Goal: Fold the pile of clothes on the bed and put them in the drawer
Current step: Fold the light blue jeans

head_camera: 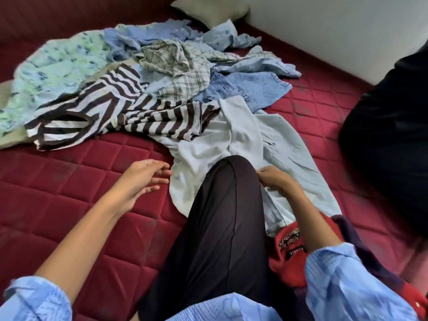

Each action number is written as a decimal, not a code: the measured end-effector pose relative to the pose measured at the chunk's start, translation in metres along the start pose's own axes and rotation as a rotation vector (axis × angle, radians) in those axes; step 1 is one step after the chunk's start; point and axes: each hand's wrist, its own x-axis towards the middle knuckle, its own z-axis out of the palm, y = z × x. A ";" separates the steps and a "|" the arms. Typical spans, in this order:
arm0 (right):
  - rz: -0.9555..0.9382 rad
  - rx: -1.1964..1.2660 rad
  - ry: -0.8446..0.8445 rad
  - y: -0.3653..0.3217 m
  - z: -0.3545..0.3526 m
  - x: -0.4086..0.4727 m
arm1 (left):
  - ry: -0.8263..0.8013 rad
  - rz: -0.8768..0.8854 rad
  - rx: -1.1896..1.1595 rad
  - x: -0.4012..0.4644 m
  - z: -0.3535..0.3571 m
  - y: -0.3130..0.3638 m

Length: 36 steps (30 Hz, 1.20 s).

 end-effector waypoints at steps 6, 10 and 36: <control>0.177 -0.006 -0.049 -0.011 0.010 0.030 | 0.028 -0.046 0.011 -0.002 -0.023 -0.014; 0.030 -0.058 -0.025 -0.047 0.002 0.037 | 0.032 -0.054 -0.014 -0.006 -0.039 -0.019; -0.560 0.518 -0.374 -0.381 0.020 -0.060 | 0.391 0.009 -0.315 0.005 -0.142 -0.008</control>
